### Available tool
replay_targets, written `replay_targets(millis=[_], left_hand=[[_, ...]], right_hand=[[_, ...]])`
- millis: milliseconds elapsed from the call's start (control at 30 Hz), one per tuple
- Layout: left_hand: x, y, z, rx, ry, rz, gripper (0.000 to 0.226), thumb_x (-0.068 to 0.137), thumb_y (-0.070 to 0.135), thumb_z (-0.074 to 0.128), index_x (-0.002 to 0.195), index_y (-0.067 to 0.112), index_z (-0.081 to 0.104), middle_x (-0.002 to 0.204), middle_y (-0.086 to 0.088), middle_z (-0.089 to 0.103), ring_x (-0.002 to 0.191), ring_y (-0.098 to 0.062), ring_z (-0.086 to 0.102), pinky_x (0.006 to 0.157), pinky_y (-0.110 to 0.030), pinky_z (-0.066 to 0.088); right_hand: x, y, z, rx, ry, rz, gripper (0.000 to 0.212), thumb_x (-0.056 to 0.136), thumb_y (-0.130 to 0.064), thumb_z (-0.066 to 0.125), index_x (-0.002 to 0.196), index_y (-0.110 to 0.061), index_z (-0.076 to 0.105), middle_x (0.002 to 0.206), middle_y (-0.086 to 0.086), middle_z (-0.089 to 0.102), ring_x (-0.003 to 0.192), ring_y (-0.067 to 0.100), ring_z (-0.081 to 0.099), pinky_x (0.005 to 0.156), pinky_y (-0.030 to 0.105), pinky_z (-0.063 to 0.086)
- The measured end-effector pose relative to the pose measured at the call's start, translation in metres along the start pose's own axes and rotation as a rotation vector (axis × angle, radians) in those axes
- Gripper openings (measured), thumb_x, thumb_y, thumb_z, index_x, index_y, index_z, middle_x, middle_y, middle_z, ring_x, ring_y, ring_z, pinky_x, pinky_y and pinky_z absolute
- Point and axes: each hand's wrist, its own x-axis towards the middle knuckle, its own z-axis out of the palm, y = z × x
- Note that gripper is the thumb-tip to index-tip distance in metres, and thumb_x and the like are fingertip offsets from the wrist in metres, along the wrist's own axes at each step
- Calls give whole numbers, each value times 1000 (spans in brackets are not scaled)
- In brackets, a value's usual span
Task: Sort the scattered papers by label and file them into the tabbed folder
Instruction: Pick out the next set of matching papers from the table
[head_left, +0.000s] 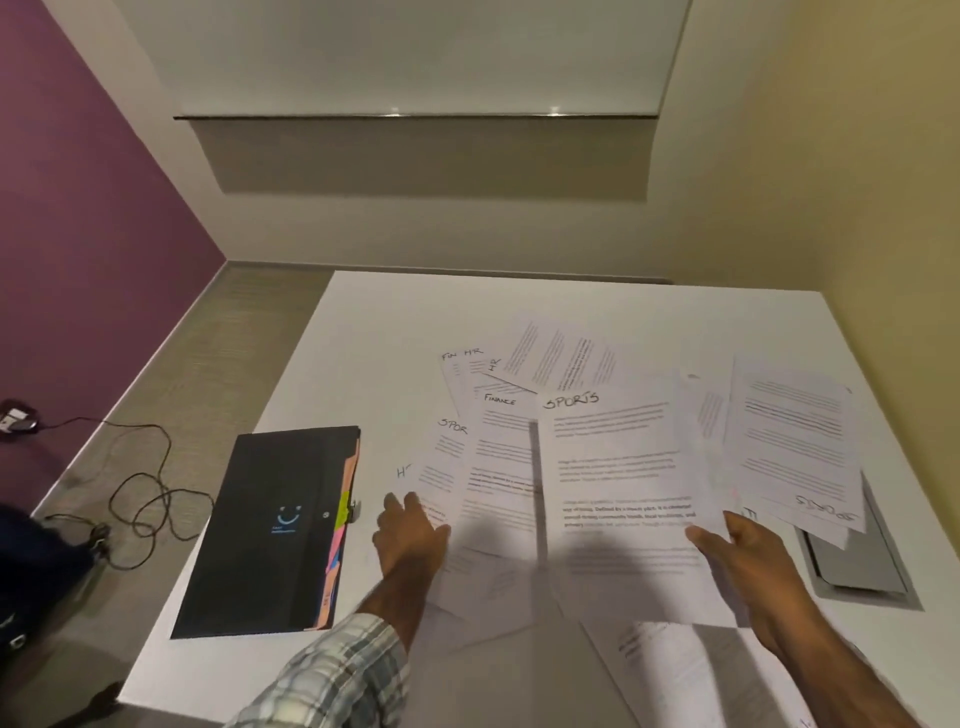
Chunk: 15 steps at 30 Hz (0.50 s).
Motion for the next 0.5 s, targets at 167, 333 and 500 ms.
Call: replay_targets(millis=[167, 333, 500], left_hand=[[20, -6, 8, 92, 66, 0, 97, 72, 61, 78, 145, 14, 37, 133, -15, 55, 118, -30, 56, 96, -43, 51], [27, -2, 4, 14, 6, -87, 100, 74, 57, 79, 150, 15, 29, 135, -15, 48, 123, -31, 51, 99, -43, 50], [35, -5, 0, -43, 13, -82, 110, 72, 47, 86, 154, 15, 18, 133, -15, 53, 123, -34, 54, 98, -46, 49]], right_hand=[[3, -1, 10, 7, 34, 51, 15, 91, 0, 69, 99, -12, 74, 90, -4, 80, 92, 26, 73, 93, 40, 54], [8, 4, 13, 72, -34, 39, 55, 55, -42, 94, 97, -11, 77, 104, 9, 79, 93, 31, 76, 94, 48, 55], [6, -6, 17, 52, 3, 41, 15, 92, 5, 64, 102, -4, 72, 95, 6, 79, 76, 17, 76, 71, 29, 53]])
